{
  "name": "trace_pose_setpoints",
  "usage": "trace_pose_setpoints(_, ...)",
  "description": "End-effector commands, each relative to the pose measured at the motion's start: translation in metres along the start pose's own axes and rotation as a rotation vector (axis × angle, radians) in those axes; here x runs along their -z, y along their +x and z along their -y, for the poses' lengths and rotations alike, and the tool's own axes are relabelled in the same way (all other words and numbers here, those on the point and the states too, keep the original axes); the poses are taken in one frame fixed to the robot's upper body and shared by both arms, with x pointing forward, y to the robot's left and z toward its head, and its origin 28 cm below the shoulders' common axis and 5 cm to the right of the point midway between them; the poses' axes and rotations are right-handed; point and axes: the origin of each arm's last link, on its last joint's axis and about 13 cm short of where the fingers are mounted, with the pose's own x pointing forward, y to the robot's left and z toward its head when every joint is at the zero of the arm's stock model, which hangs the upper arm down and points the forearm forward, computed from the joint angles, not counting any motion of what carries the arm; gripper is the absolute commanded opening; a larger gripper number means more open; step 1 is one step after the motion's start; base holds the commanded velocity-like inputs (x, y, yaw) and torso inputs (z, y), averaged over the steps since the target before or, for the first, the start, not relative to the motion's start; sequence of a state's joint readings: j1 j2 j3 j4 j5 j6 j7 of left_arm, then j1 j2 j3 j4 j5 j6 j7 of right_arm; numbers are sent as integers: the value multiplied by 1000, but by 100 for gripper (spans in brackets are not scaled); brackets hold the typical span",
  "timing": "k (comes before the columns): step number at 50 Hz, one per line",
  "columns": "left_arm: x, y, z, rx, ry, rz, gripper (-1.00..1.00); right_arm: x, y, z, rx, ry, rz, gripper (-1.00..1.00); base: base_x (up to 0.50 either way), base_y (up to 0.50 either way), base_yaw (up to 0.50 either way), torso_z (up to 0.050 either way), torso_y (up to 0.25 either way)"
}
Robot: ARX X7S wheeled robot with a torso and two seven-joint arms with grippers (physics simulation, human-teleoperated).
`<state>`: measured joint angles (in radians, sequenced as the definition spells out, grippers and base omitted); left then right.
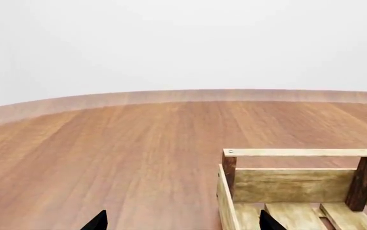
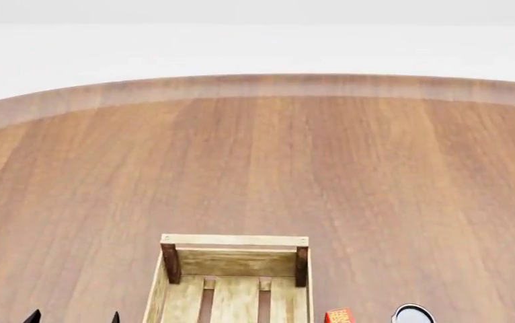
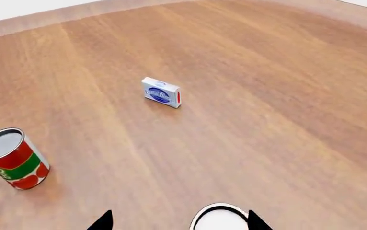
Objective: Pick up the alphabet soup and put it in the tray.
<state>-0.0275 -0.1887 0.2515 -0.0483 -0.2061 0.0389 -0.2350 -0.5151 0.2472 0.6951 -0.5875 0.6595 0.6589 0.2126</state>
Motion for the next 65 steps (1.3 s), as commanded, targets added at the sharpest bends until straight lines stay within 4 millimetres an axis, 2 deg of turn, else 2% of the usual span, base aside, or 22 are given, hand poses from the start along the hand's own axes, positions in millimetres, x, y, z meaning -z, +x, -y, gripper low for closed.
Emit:
trace_pose_setpoints(1,0,0,0,1,-1,-1,100,5,1,8,23,2,-7,100,0,0,0,0,0)
trace_pose_setpoints(29,0,0,0,3,-3,-4,100,25,7,16,57,6,-51,100,0,0,0,0,0)
trace_pose_setpoints(36,0,0,0,4,-1,-2,100,32,11,19,67,2,-60,100,0,0,0,0,0)
trace_pose_setpoints(44,0,0,0,6,0,-1,100,35,17,14,61,10,-41,100,0,0,0,0,0)
trace_pose_setpoints(50,0,0,1,7,2,1,100,30,23,11,66,16,-28,100,0,0,0,0,0)
trace_pose_setpoints(65,0,0,1,10,2,2,100,43,35,21,101,27,-46,100,0,0,0,0,0)
